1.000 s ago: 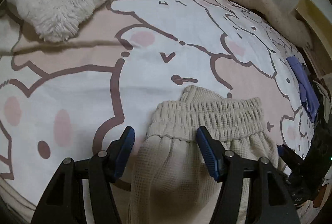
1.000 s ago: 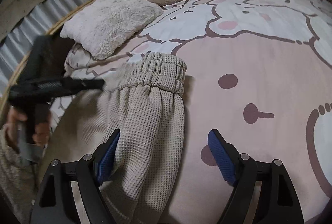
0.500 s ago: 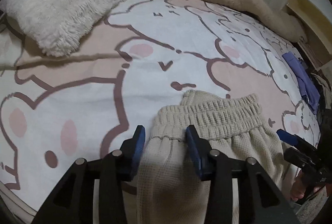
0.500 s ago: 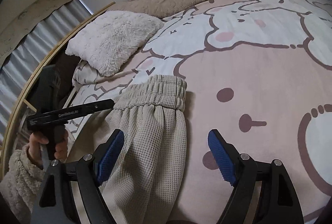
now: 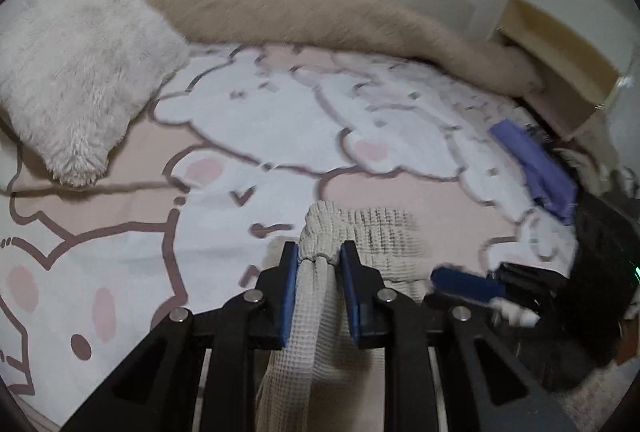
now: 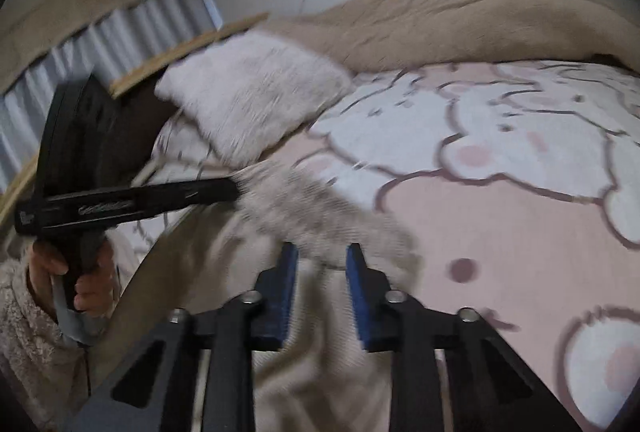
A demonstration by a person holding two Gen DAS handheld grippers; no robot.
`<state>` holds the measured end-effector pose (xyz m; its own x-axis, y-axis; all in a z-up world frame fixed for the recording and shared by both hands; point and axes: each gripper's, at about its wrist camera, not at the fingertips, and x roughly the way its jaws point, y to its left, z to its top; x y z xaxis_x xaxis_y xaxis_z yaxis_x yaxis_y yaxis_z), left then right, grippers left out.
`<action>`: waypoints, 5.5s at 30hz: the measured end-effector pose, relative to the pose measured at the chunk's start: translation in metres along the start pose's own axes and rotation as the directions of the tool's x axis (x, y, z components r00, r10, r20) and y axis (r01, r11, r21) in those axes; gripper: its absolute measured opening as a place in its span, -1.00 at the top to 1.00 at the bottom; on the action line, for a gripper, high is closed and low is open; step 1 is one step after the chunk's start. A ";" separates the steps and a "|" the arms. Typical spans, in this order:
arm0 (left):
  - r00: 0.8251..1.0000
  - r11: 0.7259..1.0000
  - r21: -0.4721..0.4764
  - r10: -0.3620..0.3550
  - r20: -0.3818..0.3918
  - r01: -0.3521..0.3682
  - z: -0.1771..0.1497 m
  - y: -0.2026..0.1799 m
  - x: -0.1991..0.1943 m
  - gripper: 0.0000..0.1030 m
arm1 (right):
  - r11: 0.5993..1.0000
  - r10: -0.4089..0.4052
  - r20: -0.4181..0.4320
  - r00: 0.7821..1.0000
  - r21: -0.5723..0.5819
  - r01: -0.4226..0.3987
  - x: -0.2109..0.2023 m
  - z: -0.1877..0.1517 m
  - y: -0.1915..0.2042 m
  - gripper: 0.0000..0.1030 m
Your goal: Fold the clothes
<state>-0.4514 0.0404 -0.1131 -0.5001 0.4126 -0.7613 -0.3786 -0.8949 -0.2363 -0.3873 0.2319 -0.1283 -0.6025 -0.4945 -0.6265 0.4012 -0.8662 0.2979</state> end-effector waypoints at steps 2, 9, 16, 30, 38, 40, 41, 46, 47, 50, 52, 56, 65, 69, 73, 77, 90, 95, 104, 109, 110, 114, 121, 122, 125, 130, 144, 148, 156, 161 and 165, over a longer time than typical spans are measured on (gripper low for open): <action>0.998 0.999 -0.013 0.045 -0.034 -0.046 -0.001 0.011 0.022 0.58 | 0.997 -0.039 -0.051 0.998 -0.061 0.036 0.024 0.000 0.005 0.56; 0.999 0.998 -0.052 0.044 -0.015 -0.045 -0.006 0.030 0.033 0.39 | 0.989 -0.110 -0.082 0.991 -0.108 0.101 0.060 -0.010 -0.009 0.65; 0.993 0.995 -0.023 0.101 -0.056 -0.102 -0.049 0.024 -0.020 0.39 | 0.981 -0.144 -0.110 0.983 -0.146 0.128 0.059 -0.008 0.001 0.64; 0.963 0.964 -0.145 0.194 -0.185 -0.222 -0.145 0.075 -0.086 0.49 | 0.956 -0.244 -0.142 0.959 -0.200 0.214 0.054 -0.003 0.017 0.64; 0.995 0.958 -0.266 0.100 -0.028 -0.104 -0.183 0.046 -0.186 0.49 | 0.969 -0.166 -0.078 0.983 -0.196 0.148 -0.039 -0.021 0.055 0.63; 0.996 0.947 -0.309 0.079 -0.032 -0.085 -0.215 0.035 -0.199 0.49 | 0.973 -0.127 -0.106 0.986 -0.206 0.104 -0.067 -0.048 0.074 0.63; 0.996 0.940 -0.329 0.075 -0.048 -0.087 -0.232 0.032 -0.200 0.49 | 0.975 -0.104 -0.127 0.986 -0.207 0.076 -0.078 -0.063 0.084 0.63; 0.972 0.922 -0.313 0.192 -0.137 -0.227 -0.305 0.022 -0.195 0.49 | 0.976 0.037 -0.262 0.964 -0.196 -0.090 -0.106 -0.143 0.132 0.64; 0.968 0.920 -0.307 0.210 -0.135 -0.242 -0.315 0.023 -0.194 0.49 | 0.976 0.036 -0.286 0.958 -0.198 -0.096 -0.107 -0.157 0.139 0.64; 0.964 0.927 -0.267 0.247 -0.095 -0.264 -0.326 0.016 -0.202 0.49 | 0.973 -0.025 -0.371 0.928 -0.221 -0.062 -0.109 -0.198 0.149 0.64; 0.954 0.926 -0.228 0.287 -0.087 -0.300 -0.327 0.010 -0.207 0.49 | 0.963 -0.077 -0.359 0.930 -0.267 -0.023 -0.128 -0.223 0.148 0.64; 0.948 0.924 -0.213 0.313 -0.050 -0.317 -0.336 0.010 -0.225 0.49 | 0.939 -0.166 -0.308 0.937 -0.341 0.055 -0.174 -0.253 0.136 0.64; 0.987 0.961 -0.230 0.162 0.018 -0.154 -0.382 -0.040 -0.265 0.49 | 0.868 -0.333 -0.169 0.928 -0.439 0.231 -0.252 -0.288 0.150 0.14; 0.991 0.973 -0.196 0.132 0.021 -0.125 -0.395 -0.065 -0.263 0.49 | 0.705 -0.397 0.073 0.915 -0.614 0.355 -0.272 -0.314 0.194 -0.60; 0.992 0.971 -0.211 0.122 0.040 -0.111 -0.399 -0.070 -0.262 0.49 | 0.544 -0.425 0.163 0.890 -0.740 0.396 -0.256 -0.337 0.223 -0.60; 0.992 0.961 -0.258 0.117 0.056 -0.098 -0.405 -0.066 -0.266 0.49 | 0.375 -0.427 0.226 0.875 -0.837 0.399 -0.232 -0.364 0.241 -0.60; 0.994 0.940 -0.333 0.093 0.051 -0.071 -0.413 -0.047 -0.264 0.49 | 0.002 -0.384 0.382 0.840 -0.910 0.414 -0.189 -0.391 0.270 -0.56; 0.991 0.968 -0.236 0.107 0.082 -0.085 -0.408 -0.059 -0.271 0.49 | 0.011 -0.376 0.347 0.859 -0.926 0.378 -0.189 -0.394 0.272 -0.27; 0.932 0.859 0.386 0.245 0.266 -0.336 -0.418 -0.125 -0.274 -0.24 | 0.344 -0.377 0.089 0.922 -0.911 0.229 -0.189 -0.335 0.268 0.70; 0.856 0.552 0.655 0.347 0.384 -0.517 -0.436 -0.150 -0.239 -0.26 | 0.659 -0.315 -0.035 0.949 -0.727 0.192 -0.208 -0.265 0.251 0.71; 0.847 0.503 0.683 0.356 0.395 -0.530 -0.436 -0.151 -0.230 -0.26 | 0.694 -0.301 -0.046 0.953 -0.696 0.186 -0.211 -0.257 0.247 0.71; 0.814 0.346 0.750 0.385 0.435 -0.564 -0.428 -0.146 -0.199 -0.26 | 0.748 -0.279 -0.067 0.958 -0.641 0.173 -0.213 -0.245 0.238 0.71; 0.831 0.224 0.828 0.370 0.415 -0.514 -0.412 -0.117 -0.183 -0.55 | 0.752 -0.292 -0.099 0.951 -0.638 0.165 -0.212 -0.269 0.235 0.71; 0.835 0.227 0.833 0.373 0.405 -0.505 -0.407 -0.115 -0.181 -0.58 | 0.755 -0.291 -0.102 0.951 -0.636 0.163 -0.213 -0.273 0.236 0.71; 0.842 0.254 0.836 0.390 0.372 -0.487 -0.389 -0.104 -0.175 -0.58 | 0.745 -0.301 -0.097 0.949 -0.645 0.170 -0.211 -0.283 0.238 0.71; 0.855 0.259 0.856 0.406 0.323 -0.447 -0.383 -0.096 -0.168 0.47 | 0.691 -0.346 -0.045 0.937 -0.688 0.222 -0.205 -0.306 0.246 0.71; 0.897 0.358 0.840 0.327 0.297 -0.408 -0.383 -0.104 -0.179 0.82 | 0.301 -0.436 0.271 0.858 -0.854 0.423 -0.165 -0.370 0.301 -0.05; 0.914 0.415 0.824 0.295 0.279 -0.386 -0.377 -0.104 -0.183 0.82 | 0.248 -0.420 0.317 0.850 -0.861 0.444 -0.142 -0.369 0.313 -0.05; 0.883 0.275 0.856 0.315 0.349 -0.437 -0.391 -0.100 -0.179 0.73 | 0.282 -0.462 0.307 0.832 -0.839 0.466 -0.125 -0.350 0.293 -0.04; 0.809 0.123 0.839 0.369 0.458 -0.530 -0.402 -0.096 -0.167 0.34 | 0.249 -0.482 0.298 0.824 -0.855 0.455 -0.127 -0.349 0.275 0.35; 0.757 0.051 0.804 0.376 0.535 -0.593 -0.395 -0.091 -0.172 -0.18 | 0.232 -0.421 0.299 0.856 -0.877 0.420 -0.139 -0.350 0.264 0.87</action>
<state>-0.0236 -0.0164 -0.1995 -0.9373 0.0670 -0.3421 -0.3485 -0.1536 0.9246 0.0435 0.0970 -0.2146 -0.8910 -0.0800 -0.4469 0.4453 -0.3459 -0.8259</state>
